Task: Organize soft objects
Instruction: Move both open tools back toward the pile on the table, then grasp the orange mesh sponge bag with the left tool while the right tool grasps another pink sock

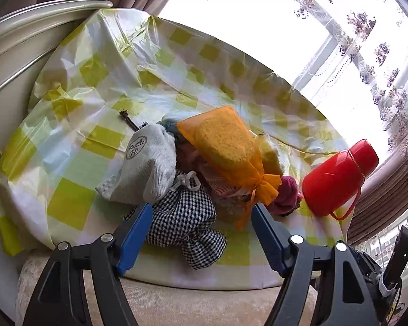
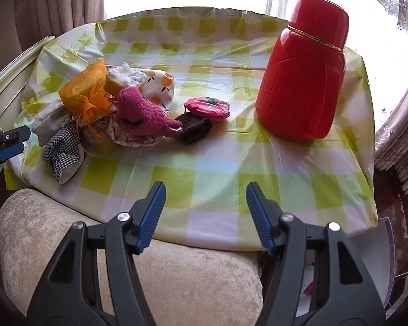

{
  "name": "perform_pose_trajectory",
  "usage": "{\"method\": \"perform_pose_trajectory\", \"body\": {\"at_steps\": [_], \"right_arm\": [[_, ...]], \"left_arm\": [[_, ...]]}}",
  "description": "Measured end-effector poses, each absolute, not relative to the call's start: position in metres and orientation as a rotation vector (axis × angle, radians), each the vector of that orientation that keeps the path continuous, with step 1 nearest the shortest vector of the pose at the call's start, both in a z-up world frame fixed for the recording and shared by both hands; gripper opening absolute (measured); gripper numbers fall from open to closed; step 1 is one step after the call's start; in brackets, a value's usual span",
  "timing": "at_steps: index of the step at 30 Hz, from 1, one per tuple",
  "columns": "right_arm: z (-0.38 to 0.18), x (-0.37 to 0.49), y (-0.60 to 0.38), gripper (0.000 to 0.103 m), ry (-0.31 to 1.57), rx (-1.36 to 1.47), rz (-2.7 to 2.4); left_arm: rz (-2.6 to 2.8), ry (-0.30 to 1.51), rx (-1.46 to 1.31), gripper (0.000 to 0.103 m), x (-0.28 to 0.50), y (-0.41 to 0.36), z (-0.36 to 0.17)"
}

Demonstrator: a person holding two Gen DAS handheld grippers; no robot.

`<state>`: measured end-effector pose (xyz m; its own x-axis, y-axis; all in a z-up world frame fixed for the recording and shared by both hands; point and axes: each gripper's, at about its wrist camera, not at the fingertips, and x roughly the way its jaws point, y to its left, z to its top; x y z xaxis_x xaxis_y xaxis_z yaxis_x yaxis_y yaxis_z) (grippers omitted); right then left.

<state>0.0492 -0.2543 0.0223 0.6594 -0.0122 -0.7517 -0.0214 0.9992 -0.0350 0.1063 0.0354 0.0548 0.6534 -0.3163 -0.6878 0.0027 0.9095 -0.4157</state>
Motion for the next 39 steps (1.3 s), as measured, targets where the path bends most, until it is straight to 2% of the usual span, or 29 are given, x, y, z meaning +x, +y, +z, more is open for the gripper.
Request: {"method": "perform_pose_trajectory", "body": {"at_steps": [3, 8, 19, 22, 23, 25, 26, 27, 30, 32, 33, 35, 39], "right_arm": [[0.025, 0.067, -0.238, 0.075, 0.825, -0.072, 0.034], [0.027, 0.096, -0.216, 0.081, 0.785, -0.117, 0.057], [0.002, 0.146, -0.196, 0.082, 0.816, -0.136, 0.078], [-0.003, 0.154, -0.192, 0.082, 0.824, -0.146, 0.094], [-0.005, 0.156, -0.190, 0.082, 0.829, -0.149, 0.102], [-0.009, 0.159, -0.188, 0.079, 0.837, -0.150, 0.114], [-0.010, 0.159, -0.187, 0.070, 0.839, -0.146, 0.125], [-0.010, 0.159, -0.186, 0.057, 0.841, -0.144, 0.139], [-0.011, 0.157, -0.184, 0.040, 0.837, -0.149, 0.161], [-0.010, 0.154, -0.185, 0.036, 0.831, -0.139, 0.166], [-0.009, 0.152, -0.188, 0.035, 0.827, -0.129, 0.166], [-0.006, 0.148, -0.192, 0.034, 0.821, -0.115, 0.167], [0.001, 0.137, -0.196, 0.033, 0.807, -0.104, 0.165]], "left_arm": [[-0.204, 0.830, -0.381, 0.080, 0.130, 0.027, 0.059], [-0.206, 0.845, -0.325, 0.085, 0.171, 0.009, 0.059], [-0.180, 0.954, -0.201, 0.086, 0.217, -0.023, 0.025], [-0.197, 0.952, -0.176, 0.080, 0.217, -0.026, 0.018], [-0.198, 0.945, -0.166, 0.073, 0.216, -0.027, 0.018], [-0.195, 0.932, -0.154, 0.064, 0.213, -0.028, 0.019], [-0.196, 0.925, -0.152, 0.058, 0.211, -0.028, 0.020], [-0.193, 0.920, -0.149, 0.055, 0.210, -0.028, 0.020], [-0.196, 0.900, -0.150, 0.051, 0.205, -0.026, 0.024], [-0.201, 0.886, -0.159, 0.049, 0.200, -0.024, 0.027], [-0.204, 0.881, -0.164, 0.044, 0.197, -0.022, 0.028], [-0.207, 0.868, -0.167, 0.037, 0.192, -0.021, 0.031], [-0.220, 0.858, -0.185, 0.031, 0.182, -0.018, 0.033]]}}
